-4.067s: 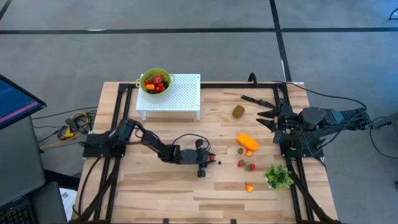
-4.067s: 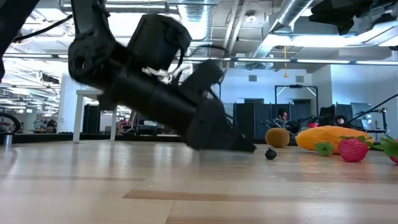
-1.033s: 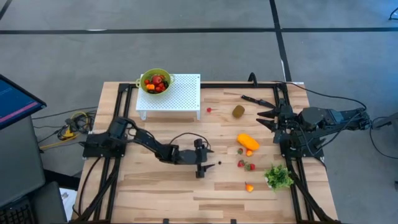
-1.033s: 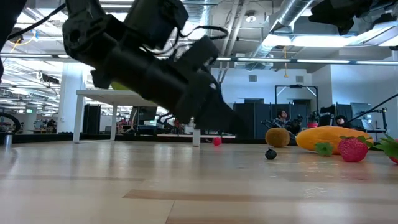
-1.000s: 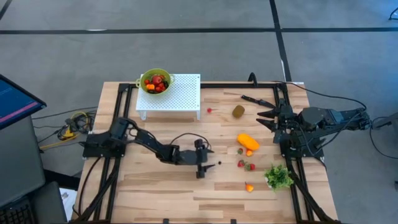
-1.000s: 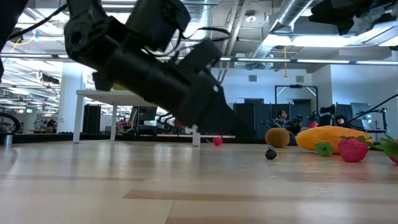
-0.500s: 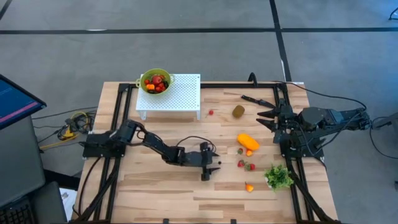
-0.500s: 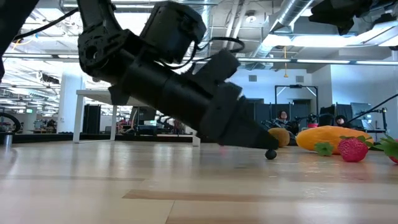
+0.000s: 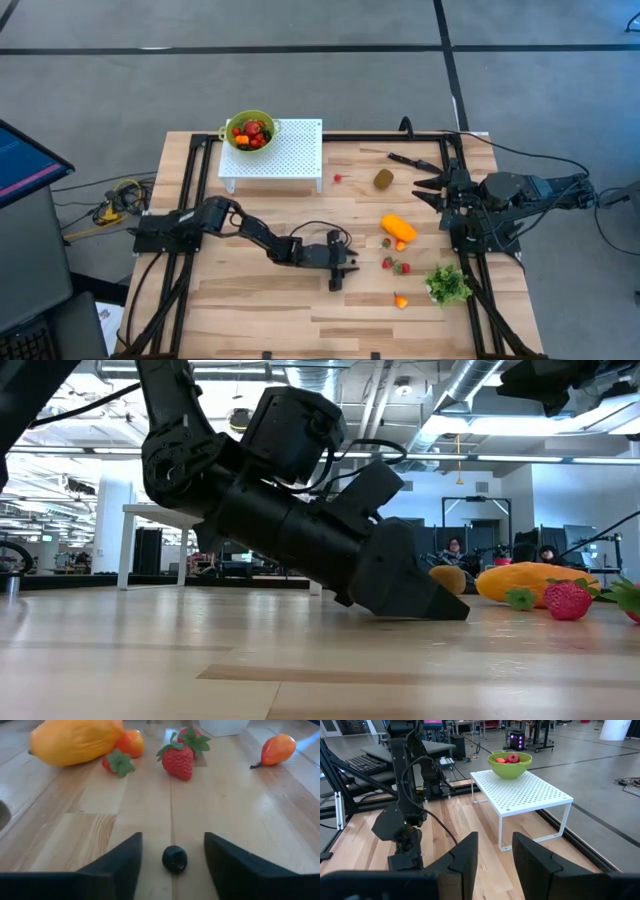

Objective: Pick & Place Fruit
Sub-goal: Put the blueberry into the green strainer bowl on the shelf, then put the red cherry into the green strainer bowl on the shelf

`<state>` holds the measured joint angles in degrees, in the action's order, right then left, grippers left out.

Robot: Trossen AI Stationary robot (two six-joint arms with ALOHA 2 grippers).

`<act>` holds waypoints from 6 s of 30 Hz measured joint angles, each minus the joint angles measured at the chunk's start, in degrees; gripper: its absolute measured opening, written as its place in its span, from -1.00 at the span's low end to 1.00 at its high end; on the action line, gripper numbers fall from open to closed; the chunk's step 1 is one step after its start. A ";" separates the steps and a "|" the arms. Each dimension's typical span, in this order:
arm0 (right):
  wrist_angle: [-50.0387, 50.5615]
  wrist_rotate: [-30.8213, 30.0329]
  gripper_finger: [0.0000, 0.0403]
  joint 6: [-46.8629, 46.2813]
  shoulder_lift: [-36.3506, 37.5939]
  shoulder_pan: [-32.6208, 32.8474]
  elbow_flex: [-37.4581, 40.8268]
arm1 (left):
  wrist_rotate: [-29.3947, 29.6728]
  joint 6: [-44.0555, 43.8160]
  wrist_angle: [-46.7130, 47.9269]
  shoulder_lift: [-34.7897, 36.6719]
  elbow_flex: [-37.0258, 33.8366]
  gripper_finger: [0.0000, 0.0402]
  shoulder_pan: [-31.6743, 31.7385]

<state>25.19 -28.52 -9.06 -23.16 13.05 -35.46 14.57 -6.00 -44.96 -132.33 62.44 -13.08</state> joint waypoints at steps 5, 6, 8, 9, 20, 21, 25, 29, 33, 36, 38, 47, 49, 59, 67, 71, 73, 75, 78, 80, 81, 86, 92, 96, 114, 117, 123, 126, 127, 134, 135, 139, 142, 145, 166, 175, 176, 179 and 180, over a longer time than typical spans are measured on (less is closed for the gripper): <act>0.00 0.01 -0.42 0.00 0.00 -0.01 0.00 | -0.02 0.03 0.01 -0.04 -0.05 -0.40 -0.07; 0.00 0.00 -0.42 0.00 -0.02 0.01 0.00 | -0.02 0.07 -0.01 -0.04 -0.05 -0.46 -0.07; 0.00 0.00 -0.42 0.00 0.00 0.00 0.00 | -0.04 0.10 -0.01 -0.07 -0.07 -0.58 -0.07; 0.00 -0.01 -0.42 0.00 0.00 -0.01 0.00 | -0.04 0.12 -0.01 -0.07 -0.07 -0.62 -0.07; 0.00 0.01 -0.42 0.00 0.00 0.01 0.00 | -0.92 0.15 -0.07 -0.09 -0.18 -0.68 -0.07; 0.00 -0.01 -0.42 0.00 0.00 0.01 0.00 | -0.92 0.16 -0.07 -0.09 -0.18 -0.69 -0.07; 0.00 -0.01 -0.42 0.00 -0.02 0.01 0.00 | -0.92 0.15 -0.07 -0.09 -0.20 -0.72 -0.07; 0.00 -0.01 -0.42 0.00 0.00 0.01 0.00 | -1.00 1.25 0.02 0.21 -0.28 -0.71 0.01; 0.00 0.00 -0.42 0.00 -0.02 0.01 0.00 | -0.50 4.46 2.77 4.06 -2.41 -0.69 0.42; 0.00 0.01 -0.42 0.00 -0.02 0.01 0.00 | 1.90 7.55 5.50 9.83 -5.13 -0.71 1.00; 0.00 -0.01 -0.42 0.00 -0.02 0.00 0.00 | 6.45 9.98 5.14 15.03 -7.25 -0.72 1.61; -0.04 -0.01 -0.42 0.00 0.00 -0.01 0.00 | 12.38 11.81 7.01 40.20 -20.84 -0.69 9.60; -0.07 0.01 -0.42 0.00 -0.02 0.01 0.00 | 13.94 11.72 7.34 45.99 -24.61 -0.71 12.36; -0.07 0.00 -0.42 0.00 -0.02 0.01 0.00 | 16.00 9.85 7.00 72.66 -39.32 -0.71 23.43; -0.02 0.01 -0.42 0.00 -0.02 0.01 0.00 | 17.99 15.39 6.78 82.78 -43.27 -0.71 28.52; -0.02 -0.01 -0.42 0.00 -0.02 0.00 0.00 | 23.23 17.72 7.00 83.12 -44.06 -0.70 31.14; 0.00 0.00 -0.42 0.00 -0.02 0.01 0.00 | 23.51 17.77 6.83 82.65 -44.24 -0.70 32.67; 0.00 0.01 -0.42 0.00 -0.02 0.01 0.00 | 23.60 17.77 6.97 82.10 -44.33 -0.70 34.18; 0.02 -0.01 -0.42 0.00 -0.02 -0.01 0.00 | 23.67 17.58 6.80 81.37 -44.33 -0.70 35.88; 0.02 0.00 -0.42 0.00 -0.02 -0.01 0.00 | 23.96 17.35 6.94 80.96 -44.33 -0.68 36.04; 0.01 -0.01 -0.42 0.00 -0.02 0.01 0.00 | 23.96 17.10 6.91 80.92 -44.33 -0.66 36.02; 0.02 0.00 -0.42 0.00 -0.02 0.00 0.00 | 23.47 16.17 6.88 80.91 -44.33 -0.47 35.49; 0.00 -0.01 -0.42 0.00 -0.02 -0.01 0.00 | 23.24 12.41 6.81 80.91 -44.33 -0.17 32.65; 0.02 0.00 -0.42 0.00 -0.02 0.00 0.00 | 23.07 15.08 6.78 80.94 -44.33 -0.05 30.07; 0.02 -0.01 -0.42 0.00 0.00 0.01 0.00 | 28.61 20.45 6.79 80.96 -44.33 -0.11 29.98; 0.02 0.00 -0.42 0.00 -0.02 0.01 0.00 | 30.13 20.50 6.81 80.96 -44.33 -0.19 29.97; 0.02 -0.01 -0.42 0.00 0.00 0.01 0.00 | 28.53 20.14 6.82 80.96 -44.33 -0.46 29.97; 0.02 -0.01 -0.42 0.00 -0.02 0.01 0.00 | 27.35 19.00 6.86 80.96 -44.33 -0.49 29.97; 0.02 0.00 -0.42 0.00 -0.02 0.01 0.00 | 28.68 19.35 6.88 80.96 -44.33 -0.47 29.94; 0.00 -0.01 -0.42 0.00 -0.02 0.01 -0.02 | 35.93 15.35 6.42 80.76 -44.27 -0.27 29.99; 0.01 0.00 -0.42 0.00 -0.02 0.01 -0.02 | 33.12 13.51 6.54 80.70 -44.27 -0.25 30.05; 0.02 0.01 -0.42 0.00 -0.02 -0.01 -0.02 | 23.36 12.79 6.23 81.31 -44.22 -0.22 29.97; 0.02 0.01 -0.42 0.00 0.00 0.01 -0.02 | 22.46 12.79 6.67 81.23 -44.24 -0.22 29.90; 0.02 0.00 -0.42 0.00 0.00 -0.01 -0.02 | 18.22 13.07 6.68 81.29 -44.24 -0.24 29.88; 0.02 0.00 -0.42 0.00 -0.01 0.00 -0.02 | -76.89 -13.99 5.63 81.51 -44.32 -0.42 27.88; 0.02 -0.01 -0.42 0.00 0.00 0.01 -0.02 | -70.62 -2.61 7.43 81.63 -45.65 -0.44 22.71; 0.02 0.00 -0.42 0.00 -0.02 0.01 -0.02 | -67.29 2.18 7.77 80.63 -46.45 -0.44 21.61; 0.02 0.01 -0.42 0.00 -0.02 0.01 -0.02 | -58.61 15.17 7.64 78.13 -48.58 -0.45 18.34; 0.00 -0.01 -0.42 0.00 -0.02 0.01 -0.02 | -56.97 18.25 7.58 77.07 -49.18 -0.45 17.29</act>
<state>25.19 -28.53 -9.06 -23.18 13.06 -35.48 -42.40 12.25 -37.38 -55.27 13.26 4.21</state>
